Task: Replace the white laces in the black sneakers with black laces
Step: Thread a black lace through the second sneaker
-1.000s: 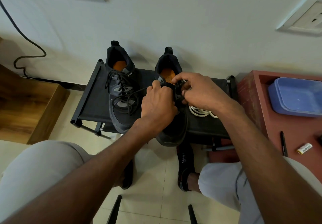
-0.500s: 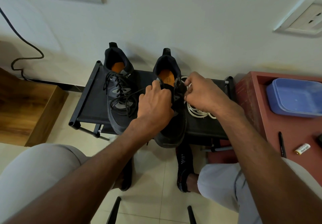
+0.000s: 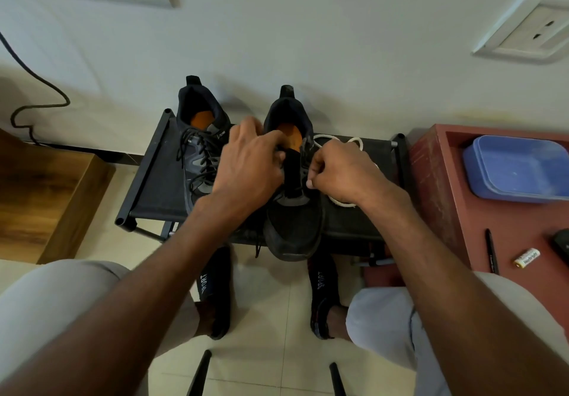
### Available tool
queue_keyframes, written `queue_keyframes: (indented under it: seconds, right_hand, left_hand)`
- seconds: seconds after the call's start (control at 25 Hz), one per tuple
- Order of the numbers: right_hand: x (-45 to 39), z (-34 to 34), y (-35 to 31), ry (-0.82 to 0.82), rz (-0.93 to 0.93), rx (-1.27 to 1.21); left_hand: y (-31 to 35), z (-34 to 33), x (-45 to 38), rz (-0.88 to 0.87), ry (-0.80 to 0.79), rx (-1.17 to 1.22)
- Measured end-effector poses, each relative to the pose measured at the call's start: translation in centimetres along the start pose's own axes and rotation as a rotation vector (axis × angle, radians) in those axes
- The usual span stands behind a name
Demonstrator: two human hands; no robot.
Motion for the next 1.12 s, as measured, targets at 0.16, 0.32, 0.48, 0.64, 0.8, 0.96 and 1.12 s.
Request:
queue_keyframes:
  seconds: [0.16, 0.32, 0.48, 0.64, 0.8, 0.96, 1.12]
  right_hand:
    - [-0.2, 2.1, -0.6, 0.449, 0.009, -0.337]
    - [1.0, 5.7, 0.4, 0.914, 0.144, -0.420]
    - [0.4, 1.5, -0.2, -0.009, -0.027, -0.082]
    - [-0.1, 0.4, -0.1, -0.052, -0.049, 0.012]
    - [1.3, 6.1, 0.6, 0.785, 0.053, -0.391]
    - [0.8, 4.4, 0.1, 0.475, 0.066, -0.167]
    - [0.4, 0.4, -0.6, -0.101, -0.044, 0.056]
  left_hand:
    - [-1.1, -0.1, -0.4, -0.016, -0.161, 0.050]
    - [-1.0, 0.0, -0.4, -0.044, -0.187, 0.116]
    - [-0.7, 0.1, -0.4, -0.048, -0.141, 0.132]
    - [-0.8, 0.2, -0.5, -0.037, -0.151, 0.176]
    - [-0.8, 0.4, -0.3, -0.060, -0.179, 0.168]
    - [-0.6, 0.8, -0.3, -0.031, -0.130, 0.164]
    - [-0.9, 0.6, -0.4, 0.100, -0.091, 0.187]
Point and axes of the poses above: each hand's wrist, its own x-axis away from the middle knuckle, its own z-axis out of the back of the hand, y = z × x, the point moved 2 cm from there along -x, towards the middle knuckle, and after that the axes turned 13 degrees about -x, right-handed, at the moved point
